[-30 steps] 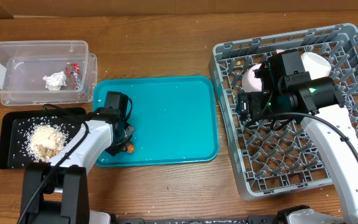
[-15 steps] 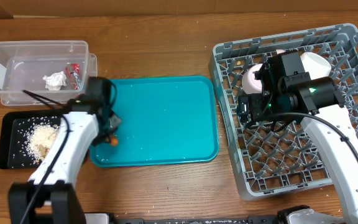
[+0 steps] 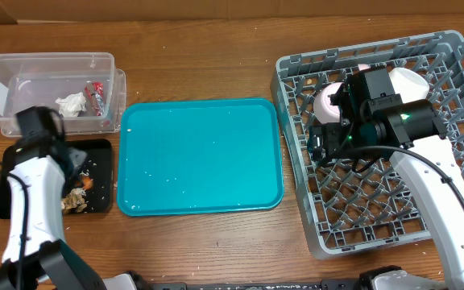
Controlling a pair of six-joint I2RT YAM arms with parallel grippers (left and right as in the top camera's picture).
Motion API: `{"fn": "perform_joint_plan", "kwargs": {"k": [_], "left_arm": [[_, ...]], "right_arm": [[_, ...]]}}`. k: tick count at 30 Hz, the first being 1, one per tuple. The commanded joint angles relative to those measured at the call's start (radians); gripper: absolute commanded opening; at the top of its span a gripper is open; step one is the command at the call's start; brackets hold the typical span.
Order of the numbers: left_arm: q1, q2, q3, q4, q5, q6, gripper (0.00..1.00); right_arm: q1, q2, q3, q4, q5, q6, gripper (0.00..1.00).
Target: Sort waste into correct bins and load items into the dishwasher
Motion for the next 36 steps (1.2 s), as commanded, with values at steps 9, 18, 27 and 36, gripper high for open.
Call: {"fn": "perform_joint_plan", "kwargs": {"k": [9,18,27,36], "left_arm": [[0.058,0.180,0.014,0.096,-0.018,0.015,0.06],[0.058,0.208,0.014,0.123,-0.016,0.024,0.27],[0.058,0.208,0.015,0.124,-0.015,0.114,0.48],[0.028,0.185,0.096,0.089,0.181,0.238,0.65]], "right_arm": [[0.003,-0.002,0.013,0.002,0.002,0.000,1.00],[0.003,-0.002,0.013,0.001,0.002,0.000,1.00],[0.003,-0.002,0.013,0.001,0.002,-0.001,1.00],[0.003,-0.002,0.013,0.032,0.002,0.000,1.00]]}}
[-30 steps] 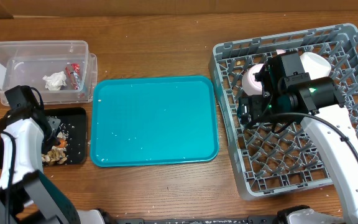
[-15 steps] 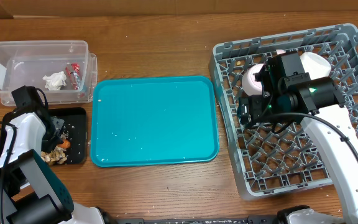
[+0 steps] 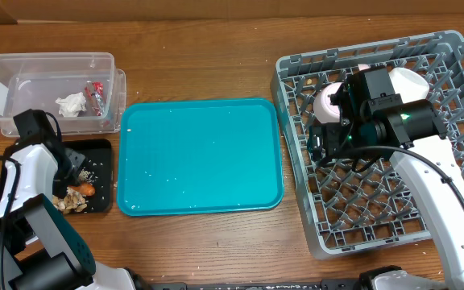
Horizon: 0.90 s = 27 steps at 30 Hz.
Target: Sort waste into correct bins and load items into the dishwasher
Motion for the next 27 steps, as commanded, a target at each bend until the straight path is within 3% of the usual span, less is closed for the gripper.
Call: {"fn": "perform_joint_plan", "kwargs": {"k": [1,7,12,16,21,27], "left_arm": [[-0.033,-0.026,0.068,-0.005,0.151,0.093,0.67],[-0.167,-0.067,0.123,-0.008,0.436,0.247,0.67],[-0.355,-0.068,0.140,-0.117,0.470,0.460,0.64],[-0.452,-0.068,0.140,-0.287,0.396,0.486,0.73],[-0.470,-0.069,0.143,-0.525,0.397,0.492,0.76],[-0.481,-0.105,0.140,-0.633,0.396,0.500,0.78]], "right_arm": [[0.003,-0.002,0.013,0.039,0.001,0.000,1.00],[0.003,0.005,0.013,0.222,-0.045,0.044,1.00],[0.003,0.058,0.014,0.335,-0.084,0.045,1.00],[-0.031,0.113,0.014,0.254,-0.085,0.046,1.00],[-0.108,0.115,0.015,0.120,-0.084,0.045,1.00],[-0.187,0.111,0.013,-0.014,-0.085,0.050,1.00]]}}
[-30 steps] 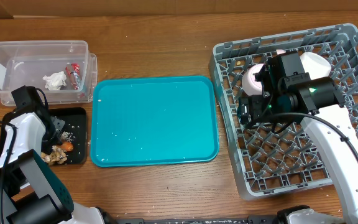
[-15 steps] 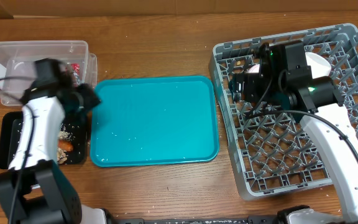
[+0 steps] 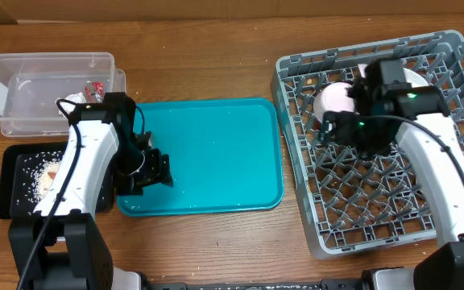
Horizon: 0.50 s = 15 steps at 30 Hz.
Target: Sort waste into correct bins and load items into the dishwasher
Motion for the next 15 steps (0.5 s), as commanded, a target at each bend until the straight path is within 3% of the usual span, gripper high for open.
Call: {"fn": "perform_joint_plan", "kwargs": {"k": [1,8,15], "left_arm": [[-0.015,-0.066,0.006,-0.010,-0.006,0.029,0.79],[-0.079,-0.294,-0.051,0.118,-0.114,-0.028,0.86],[-0.220,-0.702,-0.265,0.309,-0.229,-0.085,1.00]], "right_arm": [[-0.032,-0.021,0.013,-0.039,-0.005,0.005,1.00],[-0.034,-0.183,-0.124,0.079,0.029,0.006,1.00],[-0.034,-0.552,-0.420,0.342,0.064,0.005,1.00]]}}
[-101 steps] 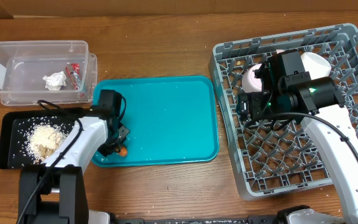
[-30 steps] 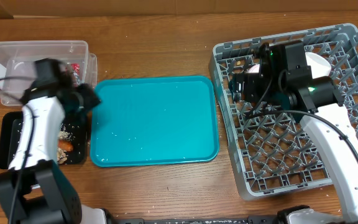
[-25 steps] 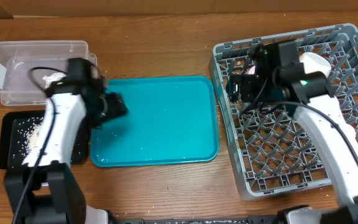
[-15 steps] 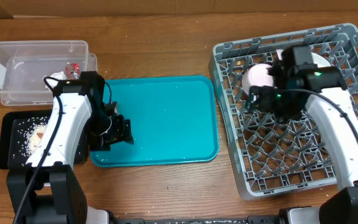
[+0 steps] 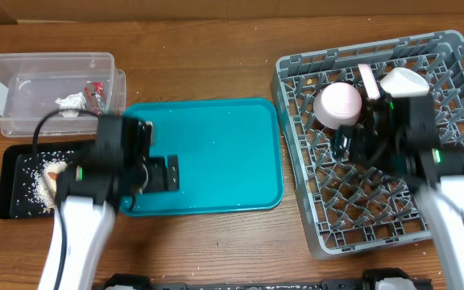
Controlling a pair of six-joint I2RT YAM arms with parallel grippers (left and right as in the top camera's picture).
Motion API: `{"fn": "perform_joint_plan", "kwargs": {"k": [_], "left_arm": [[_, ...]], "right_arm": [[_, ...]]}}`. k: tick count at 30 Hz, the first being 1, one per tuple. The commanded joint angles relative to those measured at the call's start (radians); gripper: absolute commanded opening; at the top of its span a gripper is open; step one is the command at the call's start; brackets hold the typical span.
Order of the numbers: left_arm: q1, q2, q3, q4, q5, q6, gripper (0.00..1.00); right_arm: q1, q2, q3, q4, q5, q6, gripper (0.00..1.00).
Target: Sort waste into correct bins and load items into the dishwasher
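Observation:
The teal tray (image 5: 208,153) lies bare in the middle of the table. My left gripper (image 5: 166,174) hovers over its left edge, blurred, with its fingers apart and nothing between them. The grey dish rack (image 5: 296,173) at the right holds an upturned pink bowl (image 5: 338,102), a white dish (image 5: 405,80) and a pale piece (image 5: 369,80) at its far side. My right gripper (image 5: 346,142) hangs over the rack just in front of the bowl; it is dark and blurred. A clear bin (image 5: 22,80) holds crumpled paper (image 5: 71,101) and a red wrapper (image 5: 97,90).
A black tray (image 5: 10,201) with rice and food scraps sits at the front left, below the clear bin. Both arms rise from the table's front edge. Bare wood lies behind the teal tray and between it and the rack.
My left arm has drawn back toward the front edge, its gripper still over the teal tray's left edge. My right arm has pulled right and forward, uncovering the bowl and the white dish.
My left gripper was over the black scrap tray, and my right gripper stayed at the rack's left part by the pink bowl. Then the left gripper was at the teal tray's left edge, with rice scattered in the black tray. Now both arms sit nearer the front.

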Motion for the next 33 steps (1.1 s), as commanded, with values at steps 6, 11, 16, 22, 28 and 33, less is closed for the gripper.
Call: {"fn": "perform_joint_plan", "kwargs": {"k": [6,11,16,22,28,33], "left_arm": [[-0.069,-0.393,-0.185,0.079,-0.127,-0.121,1.00],[-0.069,-0.416,-0.191,0.140,-0.138,-0.121,1.00],[-0.069,-0.410,-0.191,0.129,-0.138,-0.122,1.00],[-0.069,-0.411,-0.191,0.128,-0.138,-0.122,1.00],[-0.069,-0.411,-0.191,0.128,-0.138,-0.121,1.00],[-0.069,-0.411,-0.191,0.128,-0.138,-0.122,1.00]], "right_arm": [[0.000,-0.319,-0.156,0.023,0.101,0.000,1.00],[0.000,-0.334,-0.156,0.017,0.100,0.000,1.00],[0.000,-0.311,-0.156,0.017,0.100,0.000,1.00],[0.000,-0.264,-0.156,0.017,0.100,0.000,1.00],[0.000,-0.192,-0.156,0.017,0.100,0.000,1.00],[0.000,-0.117,-0.156,0.018,0.100,0.000,1.00]]}}
